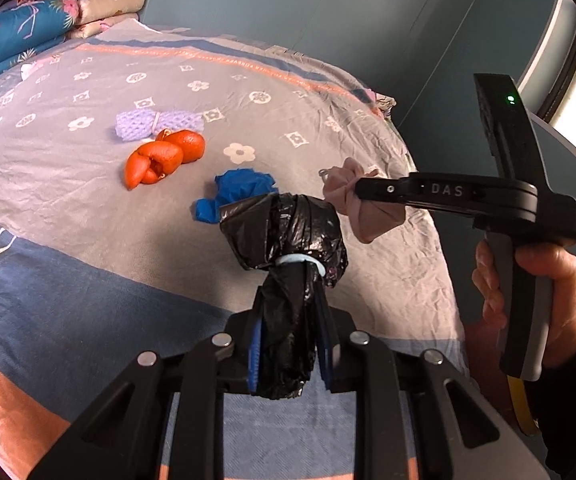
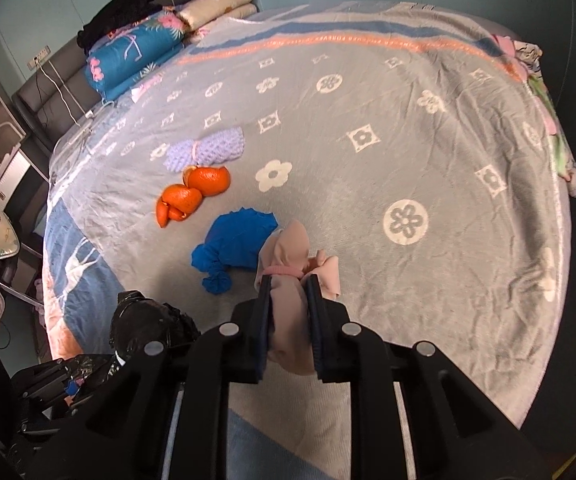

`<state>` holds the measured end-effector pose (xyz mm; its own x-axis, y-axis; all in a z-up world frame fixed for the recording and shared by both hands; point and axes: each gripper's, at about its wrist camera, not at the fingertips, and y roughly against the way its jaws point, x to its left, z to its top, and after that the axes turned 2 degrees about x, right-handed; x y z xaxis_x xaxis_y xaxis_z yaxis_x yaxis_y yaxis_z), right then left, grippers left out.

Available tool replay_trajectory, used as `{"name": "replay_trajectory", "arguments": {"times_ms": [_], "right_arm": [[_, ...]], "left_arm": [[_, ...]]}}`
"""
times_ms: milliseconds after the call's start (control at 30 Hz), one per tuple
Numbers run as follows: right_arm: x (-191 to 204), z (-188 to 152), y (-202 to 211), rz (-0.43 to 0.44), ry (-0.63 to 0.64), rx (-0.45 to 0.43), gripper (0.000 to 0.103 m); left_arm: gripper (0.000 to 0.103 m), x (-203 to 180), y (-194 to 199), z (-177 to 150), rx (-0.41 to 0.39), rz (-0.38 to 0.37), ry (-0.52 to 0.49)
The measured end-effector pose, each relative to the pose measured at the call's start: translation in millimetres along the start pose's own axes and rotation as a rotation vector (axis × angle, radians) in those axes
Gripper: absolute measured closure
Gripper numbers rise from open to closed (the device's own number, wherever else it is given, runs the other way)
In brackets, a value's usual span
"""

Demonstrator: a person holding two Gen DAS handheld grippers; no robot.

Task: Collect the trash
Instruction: 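Carry the black bag and pink cloth up over the yellow bin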

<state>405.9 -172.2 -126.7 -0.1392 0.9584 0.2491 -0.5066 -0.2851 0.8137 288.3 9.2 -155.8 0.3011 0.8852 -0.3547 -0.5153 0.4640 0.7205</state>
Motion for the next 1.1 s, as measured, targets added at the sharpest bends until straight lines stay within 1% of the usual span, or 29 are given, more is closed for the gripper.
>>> {"name": "replay_trajectory", "arguments": {"times_ms": [200,433,667,833,1100], "right_arm": [[-5,-7,32,0.009,-0.016,-0.043,0.086],[-13,-24,70,0.028,-0.039,-0.087,0.086],[-23,-42,103,0.033,-0.053,-0.132,0.086],[-32,-55,125,0.033,-0.078,-0.169,0.086],[-49,-80,168,0.069,-0.112,-0.241,0.086]], "left_arm": [[0.083,-6,15,-3,-0.019,0.011,-0.003],[0.083,-6,28,-4,-0.033,0.04,0.019],[0.083,-8,39,-6,-0.05,0.051,0.045],[0.083,-18,49,-5,-0.067,0.058,0.038],[0.082,-43,61,-5,-0.084,0.062,0.004]]}}
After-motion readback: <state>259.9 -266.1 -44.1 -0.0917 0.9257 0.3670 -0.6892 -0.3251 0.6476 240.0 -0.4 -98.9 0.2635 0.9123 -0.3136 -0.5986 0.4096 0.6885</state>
